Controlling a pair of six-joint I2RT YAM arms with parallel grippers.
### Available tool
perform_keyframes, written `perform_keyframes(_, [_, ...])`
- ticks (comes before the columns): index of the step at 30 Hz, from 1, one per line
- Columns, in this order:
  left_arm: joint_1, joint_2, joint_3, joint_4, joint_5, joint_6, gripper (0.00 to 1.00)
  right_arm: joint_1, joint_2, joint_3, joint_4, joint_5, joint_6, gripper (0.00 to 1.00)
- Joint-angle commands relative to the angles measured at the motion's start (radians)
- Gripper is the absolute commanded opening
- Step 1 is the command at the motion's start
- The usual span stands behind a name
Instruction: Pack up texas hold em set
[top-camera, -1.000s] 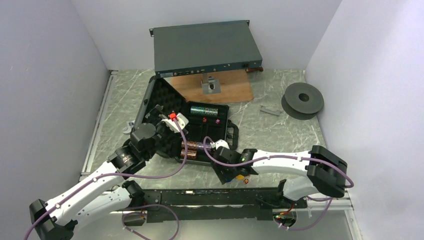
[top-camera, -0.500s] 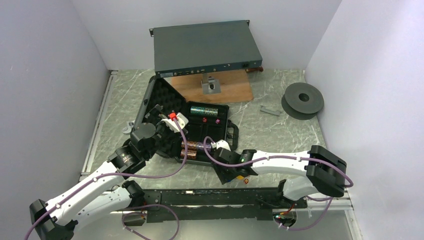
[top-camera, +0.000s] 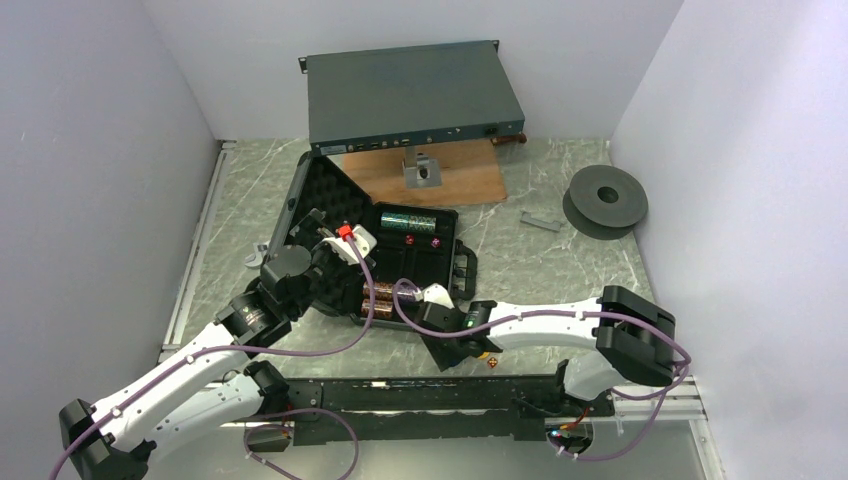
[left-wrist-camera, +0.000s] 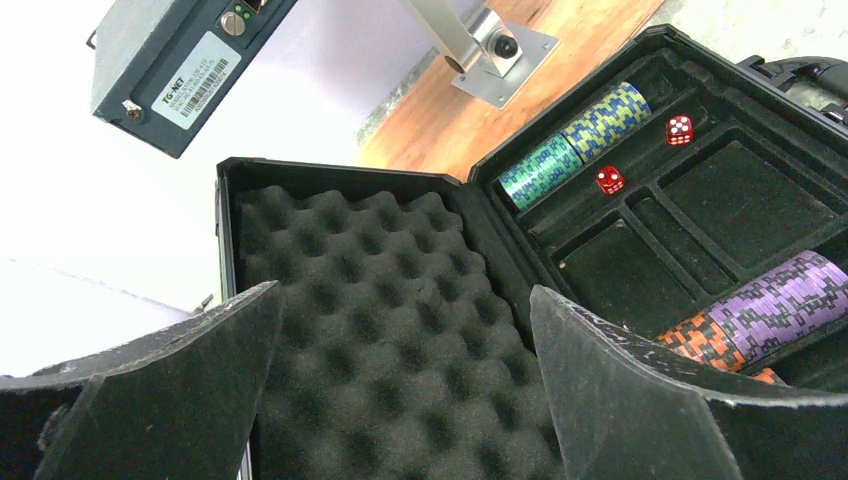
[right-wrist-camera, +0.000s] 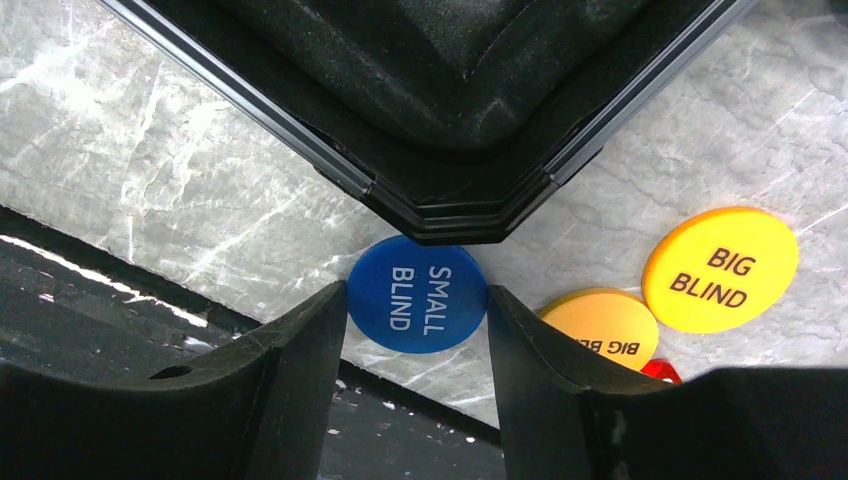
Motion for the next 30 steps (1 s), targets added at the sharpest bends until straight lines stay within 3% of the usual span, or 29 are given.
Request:
perform_keyframes(1, [0.006, -0.009, 0.034, 0.028, 0.015, -0.013, 0.99, 0.011, 0.023, -0.029, -0.052, 0.01, 0.032, 0.53])
perform_keyframes(11, [0.008, -0.011, 0.033, 0.029, 0.014, -0.011, 1.0, 0.015, 0.03, -0.031, -0.068, 0.018, 0.048, 0.49])
perform_keyframes(21, [0.009, -0.01, 0.028, 0.032, 0.011, -0.008, 1.0, 0.028, 0.048, 0.018, -0.12, 0.063, 0.069, 0.35])
perform_keyframes(30, [0.008, -0.008, 0.025, 0.035, 0.012, -0.002, 1.0, 0.029, 0.0, 0.038, -0.152, 0.087, 0.078, 0.32])
